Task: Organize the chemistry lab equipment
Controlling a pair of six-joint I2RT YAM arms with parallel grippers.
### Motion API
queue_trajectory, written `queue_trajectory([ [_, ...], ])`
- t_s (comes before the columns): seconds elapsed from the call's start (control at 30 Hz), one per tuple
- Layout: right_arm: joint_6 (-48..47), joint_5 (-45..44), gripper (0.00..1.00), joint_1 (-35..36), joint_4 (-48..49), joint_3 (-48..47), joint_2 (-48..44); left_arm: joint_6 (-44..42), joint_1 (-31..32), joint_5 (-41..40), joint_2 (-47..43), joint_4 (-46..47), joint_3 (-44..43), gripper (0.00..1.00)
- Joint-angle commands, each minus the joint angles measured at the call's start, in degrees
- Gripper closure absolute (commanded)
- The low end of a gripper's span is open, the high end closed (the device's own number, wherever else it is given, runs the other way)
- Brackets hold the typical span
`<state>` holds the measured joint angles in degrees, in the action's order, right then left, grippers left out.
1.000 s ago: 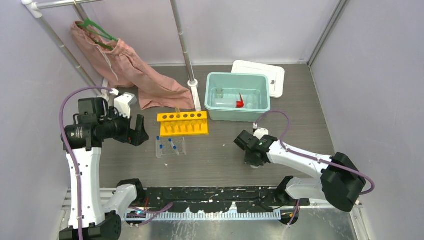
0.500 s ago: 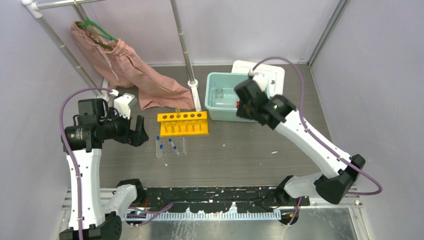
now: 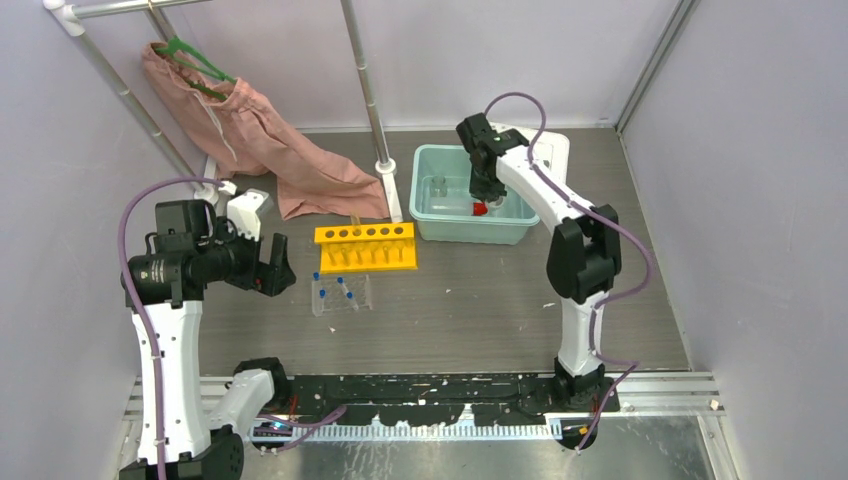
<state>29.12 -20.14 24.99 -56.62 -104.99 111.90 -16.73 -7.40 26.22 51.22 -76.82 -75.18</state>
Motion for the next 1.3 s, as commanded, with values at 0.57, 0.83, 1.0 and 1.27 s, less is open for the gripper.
queue_trajectory([
  [0.57,-1.50,6.75,0.99,-1.94,5.63,7.38,7.48,-1.02,0.10,-1.08,-0.86,-0.70,-1.79,0.12],
  [0.83,-0.45,8.16,0.99,-1.94,9.66,15.52,3.01,-0.67,0.09,-0.67,-0.30,-0.39,-1.90,0.12],
  [1.0,-0.79,9.46,0.74,-1.94,9.77,15.62,1.55,-0.40,0.10,-0.34,0.01,-0.26,-2.07,0.12],
  [1.27,-1.03,8.02,0.36,-2.09,4.14,4.08,-3.93,-0.64,0.09,-0.78,0.06,-0.46,-2.24,0.12],
])
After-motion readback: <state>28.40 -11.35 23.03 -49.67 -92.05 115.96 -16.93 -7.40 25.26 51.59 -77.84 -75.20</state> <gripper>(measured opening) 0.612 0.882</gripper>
